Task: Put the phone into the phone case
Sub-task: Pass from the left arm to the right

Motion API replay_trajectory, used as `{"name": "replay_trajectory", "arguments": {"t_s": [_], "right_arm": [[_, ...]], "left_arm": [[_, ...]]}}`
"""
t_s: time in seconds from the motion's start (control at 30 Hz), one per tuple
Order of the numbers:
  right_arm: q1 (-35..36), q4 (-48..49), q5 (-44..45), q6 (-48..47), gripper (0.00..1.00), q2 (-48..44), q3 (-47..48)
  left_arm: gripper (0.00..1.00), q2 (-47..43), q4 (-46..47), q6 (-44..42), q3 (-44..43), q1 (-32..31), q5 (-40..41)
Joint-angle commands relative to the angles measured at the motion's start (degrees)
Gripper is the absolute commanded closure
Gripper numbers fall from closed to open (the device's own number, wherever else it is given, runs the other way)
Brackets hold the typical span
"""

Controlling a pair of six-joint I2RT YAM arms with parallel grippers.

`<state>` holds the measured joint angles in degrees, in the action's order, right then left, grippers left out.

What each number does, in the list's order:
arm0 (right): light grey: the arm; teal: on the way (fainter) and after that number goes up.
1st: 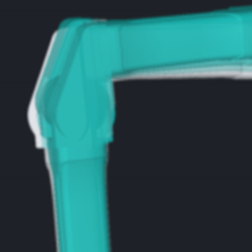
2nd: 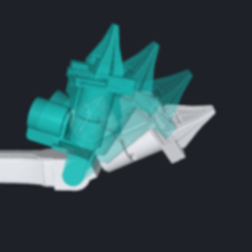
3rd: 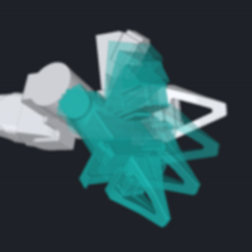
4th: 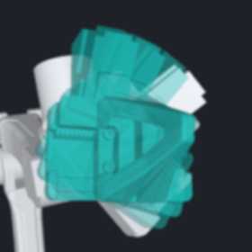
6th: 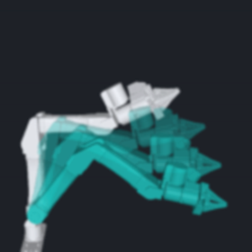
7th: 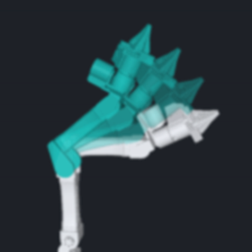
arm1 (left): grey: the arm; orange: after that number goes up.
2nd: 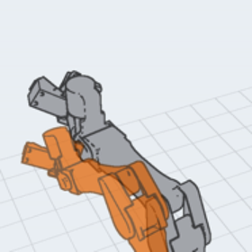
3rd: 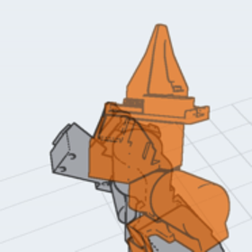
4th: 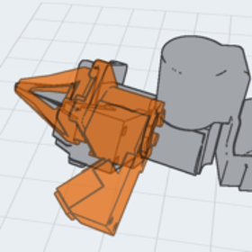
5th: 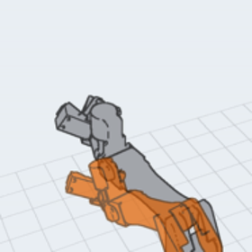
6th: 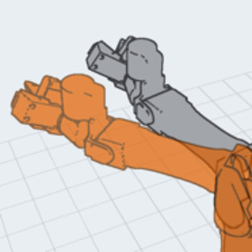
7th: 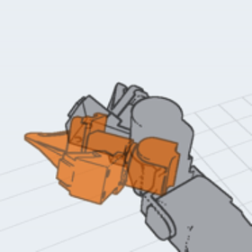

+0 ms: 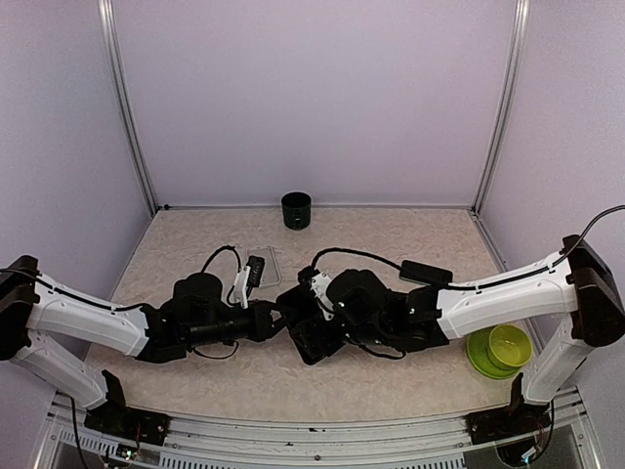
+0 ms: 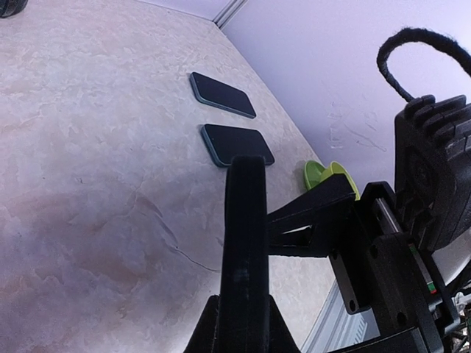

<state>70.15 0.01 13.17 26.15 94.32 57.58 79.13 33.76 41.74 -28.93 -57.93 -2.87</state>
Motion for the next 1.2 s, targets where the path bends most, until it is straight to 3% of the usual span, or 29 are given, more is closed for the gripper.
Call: {"name": "replay_trajectory", "arguments": {"t_s": [0.0, 0.1, 0.23, 0.67, 0.73, 0.83, 0.9, 1.17], "right_arm": [[1.5, -1.1, 2.7, -0.1, 0.18, 1.8, 2.6], [2.2, -2.3, 4.5, -0.3, 0.09, 2.7, 3.8], [2.9, -3.7, 6.7, -0.4, 0.09, 4.5, 5.6], [3.2, -1.3, 5.9, -0.7, 0.39, 2.9, 3.5], [3.2, -1.6, 6.0, -0.5, 0.41, 2.7, 3.6], [3.0, -3.1, 6.9, 0.1, 0.42, 2.6, 4.2], [2.6, -4.5, 7.8, 0.6, 0.42, 2.8, 4.9], [-0.3, -8.9, 9.5, 3.7, 0.42, 3.9, 7.2]], "left_arm": [[1.0, -1.3, 4.3, 1.4, -0.3, 0.1, 1.6], [1.0, -1.6, 4.1, 1.5, -0.2, 0.1, 1.9], [1.0, -1.7, 4.3, 1.5, -0.2, 0.2, 1.9], [1.0, -1.9, 4.6, 1.6, 0.8, 0.3, 2.3], [0.93, -2.2, 4.3, 1.6, 0.9, 0.6, 2.5], [0.68, -3.7, 4.3, 1.3, 1.9, 1.2, 2.7], [0.57, -5.2, 4.3, 1.0, 2.8, 1.8, 2.7], [0.3, -15.2, 1.3, 0.5, 7.7, 3.8, 7.2]]}}
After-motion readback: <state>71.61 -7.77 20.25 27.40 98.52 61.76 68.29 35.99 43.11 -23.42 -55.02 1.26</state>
